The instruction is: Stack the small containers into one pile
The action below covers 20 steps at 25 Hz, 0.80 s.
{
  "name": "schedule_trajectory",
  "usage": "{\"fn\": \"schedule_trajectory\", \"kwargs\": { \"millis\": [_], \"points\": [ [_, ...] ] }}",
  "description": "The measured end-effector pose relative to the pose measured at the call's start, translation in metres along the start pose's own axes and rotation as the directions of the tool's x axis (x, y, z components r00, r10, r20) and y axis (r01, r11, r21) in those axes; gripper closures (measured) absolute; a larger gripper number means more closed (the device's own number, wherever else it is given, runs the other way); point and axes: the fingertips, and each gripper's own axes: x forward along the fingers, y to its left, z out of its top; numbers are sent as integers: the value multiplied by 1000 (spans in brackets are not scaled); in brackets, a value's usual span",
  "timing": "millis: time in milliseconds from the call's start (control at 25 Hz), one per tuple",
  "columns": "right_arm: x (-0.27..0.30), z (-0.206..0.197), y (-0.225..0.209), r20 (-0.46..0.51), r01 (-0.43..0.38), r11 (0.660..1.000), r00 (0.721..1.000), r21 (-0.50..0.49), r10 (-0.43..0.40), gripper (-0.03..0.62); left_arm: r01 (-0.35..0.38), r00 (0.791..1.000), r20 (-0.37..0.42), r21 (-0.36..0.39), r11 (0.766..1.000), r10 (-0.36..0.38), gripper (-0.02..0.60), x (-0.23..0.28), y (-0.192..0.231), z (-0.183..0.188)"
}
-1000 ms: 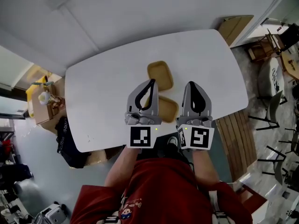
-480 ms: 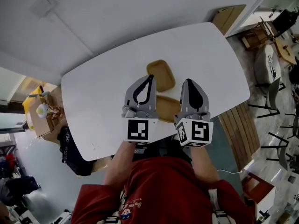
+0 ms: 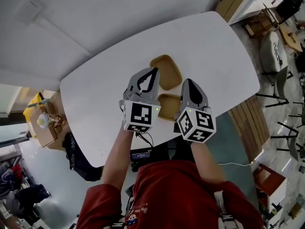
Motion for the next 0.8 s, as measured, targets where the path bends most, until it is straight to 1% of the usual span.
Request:
{"fn": "schedule_trajectory", "kwargs": {
  "millis": [80,160,320,440,520,640,800],
  "points": [
    [9,-17,-3,-47,18,998,999,58,-16,591,25,999,-40,7,1000,-25,578,10,4,-16],
    [16,-30,-8,-90,38,994,996,105,-29,585,39,997,-62,10,999,-38,575,19,7,-25],
    [24,-52,-16,-165,78,984,985,157,-52,561,63,992,-107,20,998,-60,567,36,13,-42],
    [34,-75,-19,-247,116,963,967,243,-54,526,94,984,-157,31,995,-89,546,52,20,-62],
    [40,-89,-25,-300,157,942,952,296,-64,512,115,976,-192,50,992,-103,540,64,23,-75],
    [45,-104,-30,-360,213,917,929,338,-84,488,158,960,-245,71,985,-136,534,80,24,-96],
    [50,-119,-28,-424,253,877,903,408,-64,450,220,930,-316,72,973,-187,520,99,21,-121]
  ]
}}
